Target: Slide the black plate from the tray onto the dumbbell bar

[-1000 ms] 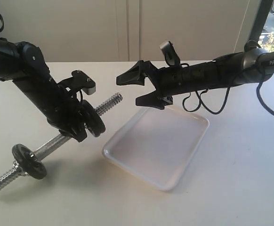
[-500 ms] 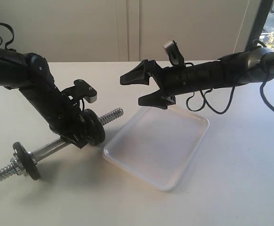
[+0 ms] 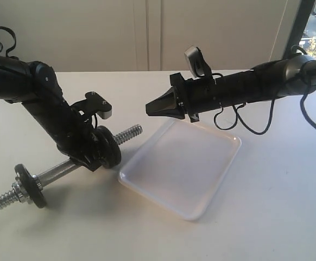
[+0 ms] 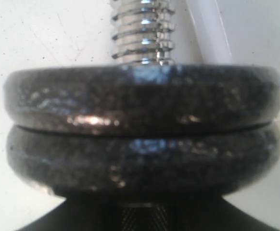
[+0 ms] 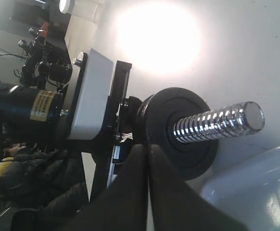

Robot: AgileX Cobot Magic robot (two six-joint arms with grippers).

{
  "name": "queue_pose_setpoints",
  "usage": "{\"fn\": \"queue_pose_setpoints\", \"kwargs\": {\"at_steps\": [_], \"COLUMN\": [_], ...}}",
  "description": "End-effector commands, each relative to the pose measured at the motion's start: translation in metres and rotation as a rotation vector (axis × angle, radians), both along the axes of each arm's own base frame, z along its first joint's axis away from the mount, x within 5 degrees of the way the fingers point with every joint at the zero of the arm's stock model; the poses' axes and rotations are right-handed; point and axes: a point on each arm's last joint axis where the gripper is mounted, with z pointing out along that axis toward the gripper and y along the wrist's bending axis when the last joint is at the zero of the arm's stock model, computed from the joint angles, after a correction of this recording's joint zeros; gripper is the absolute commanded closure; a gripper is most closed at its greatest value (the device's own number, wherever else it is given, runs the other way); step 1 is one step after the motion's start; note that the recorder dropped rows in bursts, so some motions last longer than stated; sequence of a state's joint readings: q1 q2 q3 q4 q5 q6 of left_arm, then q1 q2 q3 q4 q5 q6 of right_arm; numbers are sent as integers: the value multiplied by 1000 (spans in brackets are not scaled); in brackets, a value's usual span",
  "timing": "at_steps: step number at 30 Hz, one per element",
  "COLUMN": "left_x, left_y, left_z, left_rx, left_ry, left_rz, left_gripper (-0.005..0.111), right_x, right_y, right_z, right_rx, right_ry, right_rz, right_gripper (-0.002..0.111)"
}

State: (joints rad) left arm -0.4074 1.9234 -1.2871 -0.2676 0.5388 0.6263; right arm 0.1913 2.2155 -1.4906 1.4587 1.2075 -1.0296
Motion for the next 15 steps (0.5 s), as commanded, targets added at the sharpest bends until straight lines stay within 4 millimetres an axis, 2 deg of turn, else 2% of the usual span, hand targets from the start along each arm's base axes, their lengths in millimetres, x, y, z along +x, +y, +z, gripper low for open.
{"fn": "queue_pose_setpoints", "kwargs": {"at_steps": [1, 8, 15], "left_x": [2, 1, 1], "left_y": [-5, -5, -5], "left_z": [25, 25, 25], "left_rx": [-72, -77, -79], "left_ry": [-47, -36, -36], "left_rz": [28, 29, 31], "left_gripper": [107, 107, 107], "right_x": [-7, -29, -59], "right_y": [-3, -10, -23], "right_z": [18, 41, 75], "right_rx": [14, -67, -204], "right_ry": [-62, -125, -244], "right_rz": [16, 10, -36], "right_gripper": [107, 107, 107]}}
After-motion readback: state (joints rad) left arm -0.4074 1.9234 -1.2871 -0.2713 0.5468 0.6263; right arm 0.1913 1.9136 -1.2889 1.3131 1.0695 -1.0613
